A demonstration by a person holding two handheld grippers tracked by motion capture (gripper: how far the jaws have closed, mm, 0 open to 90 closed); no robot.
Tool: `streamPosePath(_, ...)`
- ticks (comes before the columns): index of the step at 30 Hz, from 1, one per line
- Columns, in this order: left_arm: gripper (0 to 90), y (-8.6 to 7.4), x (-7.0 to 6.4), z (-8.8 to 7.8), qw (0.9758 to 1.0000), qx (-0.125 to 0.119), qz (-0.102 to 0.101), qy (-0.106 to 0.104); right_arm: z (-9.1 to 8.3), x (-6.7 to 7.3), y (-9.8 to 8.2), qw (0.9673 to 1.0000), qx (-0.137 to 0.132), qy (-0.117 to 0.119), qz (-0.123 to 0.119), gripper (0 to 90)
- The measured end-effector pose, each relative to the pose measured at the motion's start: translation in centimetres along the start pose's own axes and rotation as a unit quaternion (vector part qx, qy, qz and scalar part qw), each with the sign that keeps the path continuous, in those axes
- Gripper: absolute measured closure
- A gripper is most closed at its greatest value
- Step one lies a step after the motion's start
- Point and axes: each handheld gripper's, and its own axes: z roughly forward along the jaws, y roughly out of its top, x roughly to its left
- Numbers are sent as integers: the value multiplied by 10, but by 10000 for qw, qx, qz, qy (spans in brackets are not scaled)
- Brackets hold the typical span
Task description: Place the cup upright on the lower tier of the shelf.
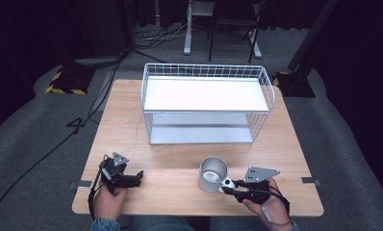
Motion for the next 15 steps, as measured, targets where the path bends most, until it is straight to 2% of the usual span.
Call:
streamPosePath(10, 3, 0, 0, 0, 10000, -1, -3, 0, 1, 3, 0, 9998, -102, -173, 34, 714)
streamPosePath(15, 3, 0, 0, 0, 10000, -1, -3, 1, 1, 8, 3, 9990, -183, -393, -127, 716)
